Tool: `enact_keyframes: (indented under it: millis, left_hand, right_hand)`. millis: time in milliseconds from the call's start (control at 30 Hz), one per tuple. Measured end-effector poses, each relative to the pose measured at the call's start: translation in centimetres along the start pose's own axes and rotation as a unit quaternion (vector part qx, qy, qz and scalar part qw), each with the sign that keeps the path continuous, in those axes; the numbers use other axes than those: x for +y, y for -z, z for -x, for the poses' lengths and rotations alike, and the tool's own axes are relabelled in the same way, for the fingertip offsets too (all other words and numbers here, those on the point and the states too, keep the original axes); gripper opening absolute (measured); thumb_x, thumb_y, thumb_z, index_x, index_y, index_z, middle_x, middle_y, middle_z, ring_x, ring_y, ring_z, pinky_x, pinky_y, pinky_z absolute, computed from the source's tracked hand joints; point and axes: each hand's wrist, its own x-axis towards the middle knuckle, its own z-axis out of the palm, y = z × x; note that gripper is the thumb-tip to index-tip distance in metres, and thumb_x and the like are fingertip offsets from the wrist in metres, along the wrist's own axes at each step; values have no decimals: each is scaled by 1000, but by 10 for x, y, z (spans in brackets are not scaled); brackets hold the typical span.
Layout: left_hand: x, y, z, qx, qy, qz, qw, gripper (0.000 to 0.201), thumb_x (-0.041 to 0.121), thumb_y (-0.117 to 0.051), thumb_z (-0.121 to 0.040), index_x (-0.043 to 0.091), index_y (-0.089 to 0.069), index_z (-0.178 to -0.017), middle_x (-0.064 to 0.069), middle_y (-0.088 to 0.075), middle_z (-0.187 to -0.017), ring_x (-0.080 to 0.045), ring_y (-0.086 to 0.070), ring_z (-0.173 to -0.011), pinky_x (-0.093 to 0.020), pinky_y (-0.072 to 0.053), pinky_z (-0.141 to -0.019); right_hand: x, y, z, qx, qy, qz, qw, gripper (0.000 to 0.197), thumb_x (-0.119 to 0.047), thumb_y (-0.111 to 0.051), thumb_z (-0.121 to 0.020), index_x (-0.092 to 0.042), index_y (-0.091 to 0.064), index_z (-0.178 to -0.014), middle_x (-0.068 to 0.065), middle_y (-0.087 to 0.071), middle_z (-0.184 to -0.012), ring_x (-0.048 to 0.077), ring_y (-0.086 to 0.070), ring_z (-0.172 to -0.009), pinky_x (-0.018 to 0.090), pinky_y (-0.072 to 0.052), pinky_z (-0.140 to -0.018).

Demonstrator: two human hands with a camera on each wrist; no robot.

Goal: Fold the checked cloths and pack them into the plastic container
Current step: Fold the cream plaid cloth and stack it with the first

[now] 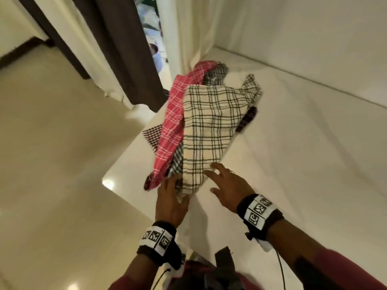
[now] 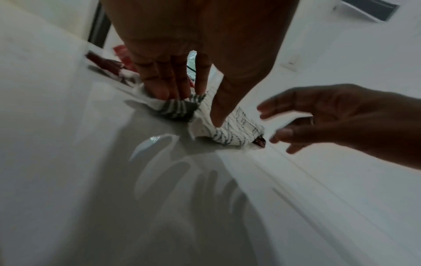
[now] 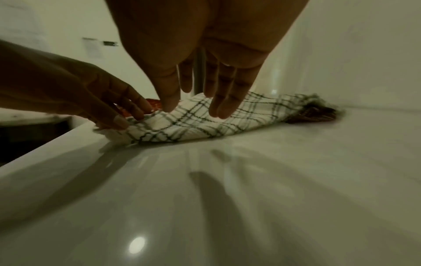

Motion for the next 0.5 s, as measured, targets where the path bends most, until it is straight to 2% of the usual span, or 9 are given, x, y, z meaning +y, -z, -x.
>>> enact_keyframes:
  millis: [67,133,200,267,333,400,467,500]
  left_hand:
    - [-11,0,4,-24,14,24,999,71,23,-74,-76,20,-40,-138,-4,-48,-136,-22,-49,-119,-32,-43,-96]
    - [-19,-1,3,-49,7,34,998,76,30,-72,-78,27,-33,-143,2,-47,-140,-16,-49,-122,-37,-46,-100]
    - [-22,0,1,-60,3,18,998,77,37,-69,-80,31,-29,-145,4,-45,-144,-15,-48,-124,-40,-46,-101]
    - [-18,1,-1,-68,3,-21,997,81,43,-66,-81,30,-23,-148,1,-37,-150,-19,-43,-129,-41,-43,-103]
    - [-14,-1,-3,-70,1,-56,996,90,48,-65,-81,27,-13,-151,-4,-29,-154,-24,-41,-131,-41,-43,-102]
    - [-6,-3,-5,-81,1,-84,993,95,53,-63,-80,26,-8,-152,-8,-22,-156,-28,-36,-134,-42,-42,-103]
    - [4,-4,-6,-78,-7,-109,991,95,61,-58,-79,25,-10,-152,-8,-19,-157,-30,-28,-139,-46,-36,-108]
    - [13,-3,-6,-64,-21,-121,990,92,66,-53,-79,26,-13,-151,-7,-22,-157,-30,-26,-140,-49,-33,-109]
  right_hand:
    - [-19,-3,-23,-18,44,49,998,63,-10,-58,-88,-31,-36,-143,4,-13,-157,32,-54,-113,38,-49,-87]
    - [-33,-8,-42,-44,71,90,992,74,0,-56,-83,-38,-34,-143,3,0,-160,32,-52,-115,36,-49,-84]
    - [-38,-14,-55,-67,81,129,986,79,0,-54,-83,-41,-29,-145,2,14,-160,32,-43,-126,38,-47,-88]
    - [-38,-19,-61,-63,80,146,984,73,-6,-58,-84,-40,-32,-143,3,18,-159,33,-39,-129,41,-46,-89]
    - [-35,-21,-61,-37,69,133,988,58,-7,-62,-82,-31,-48,-132,7,8,-160,34,-47,-119,41,-49,-81]
    - [-31,-15,-59,7,72,103,992,33,-7,-64,-80,-18,-62,-110,11,-12,-159,38,-54,-109,41,-52,-74]
    - [-28,-2,-54,72,81,79,991,11,-12,-65,-81,-13,-64,-91,11,-29,-154,36,-55,-105,40,-52,-69]
    - [-26,6,-49,110,86,60,988,7,-16,-65,-82,-12,-63,-87,9,-34,-151,33,-55,-105,39,-53,-67]
